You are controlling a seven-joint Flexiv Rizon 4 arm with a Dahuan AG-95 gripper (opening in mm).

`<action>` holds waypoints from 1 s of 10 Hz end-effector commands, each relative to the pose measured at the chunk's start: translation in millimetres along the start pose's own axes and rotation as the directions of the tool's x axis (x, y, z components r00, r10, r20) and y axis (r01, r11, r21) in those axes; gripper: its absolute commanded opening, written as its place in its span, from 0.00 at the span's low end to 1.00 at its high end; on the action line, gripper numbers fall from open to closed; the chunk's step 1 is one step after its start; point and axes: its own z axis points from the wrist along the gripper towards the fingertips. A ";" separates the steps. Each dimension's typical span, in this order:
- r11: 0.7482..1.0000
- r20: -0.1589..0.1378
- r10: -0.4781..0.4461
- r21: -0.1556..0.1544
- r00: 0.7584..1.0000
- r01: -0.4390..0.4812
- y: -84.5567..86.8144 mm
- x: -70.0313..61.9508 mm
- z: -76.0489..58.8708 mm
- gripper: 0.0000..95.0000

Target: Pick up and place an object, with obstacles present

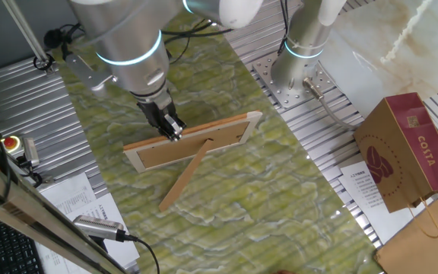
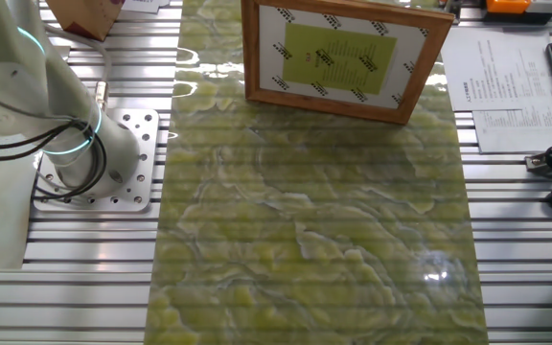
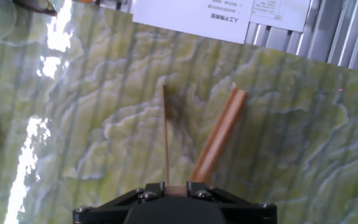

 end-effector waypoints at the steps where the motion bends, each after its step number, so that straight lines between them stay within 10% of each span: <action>1: 1.000 -0.004 -0.006 0.011 1.000 0.006 -1.8 0.2 0.6 0.00; 10: 1.000 -0.010 -0.006 -0.001 1.000 0.006 -1.9 -1.3 0.4 0.00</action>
